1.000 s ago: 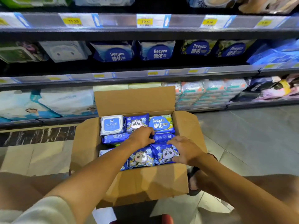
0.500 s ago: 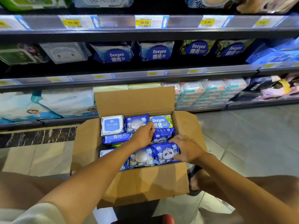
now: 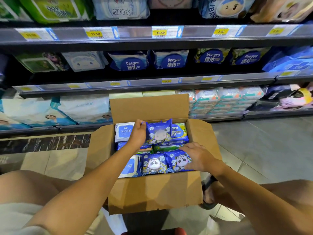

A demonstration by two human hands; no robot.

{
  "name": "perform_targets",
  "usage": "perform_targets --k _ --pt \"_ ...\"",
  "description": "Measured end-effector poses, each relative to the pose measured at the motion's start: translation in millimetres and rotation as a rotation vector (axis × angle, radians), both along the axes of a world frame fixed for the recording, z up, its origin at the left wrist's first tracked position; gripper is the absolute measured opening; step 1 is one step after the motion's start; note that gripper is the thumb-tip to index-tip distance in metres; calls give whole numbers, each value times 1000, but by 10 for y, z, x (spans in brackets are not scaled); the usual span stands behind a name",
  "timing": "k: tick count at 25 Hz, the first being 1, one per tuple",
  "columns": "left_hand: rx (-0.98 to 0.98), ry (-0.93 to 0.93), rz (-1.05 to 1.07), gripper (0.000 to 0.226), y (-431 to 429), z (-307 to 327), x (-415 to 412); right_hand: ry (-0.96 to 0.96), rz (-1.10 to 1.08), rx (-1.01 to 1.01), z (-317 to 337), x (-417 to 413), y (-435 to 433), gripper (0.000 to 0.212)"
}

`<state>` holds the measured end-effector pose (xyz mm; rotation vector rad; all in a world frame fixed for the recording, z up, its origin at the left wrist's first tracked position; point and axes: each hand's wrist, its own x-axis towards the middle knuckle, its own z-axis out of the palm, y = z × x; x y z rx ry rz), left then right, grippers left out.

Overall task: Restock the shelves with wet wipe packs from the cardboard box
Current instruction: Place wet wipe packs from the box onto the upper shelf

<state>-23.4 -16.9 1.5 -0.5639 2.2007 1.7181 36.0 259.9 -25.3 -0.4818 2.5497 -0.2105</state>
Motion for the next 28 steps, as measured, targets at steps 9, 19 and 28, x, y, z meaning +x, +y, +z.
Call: perform_targets --k 9,19,28 --pt "73 -80 275 28 -124 189 221 -15 55 130 -44 -12 -72 105" --pt "240 -164 92 62 -354 256 367 174 72 219 4 84 -150 93" --pt "421 -85 12 49 -376 654 315 244 -122 76 647 -85 -114 77"
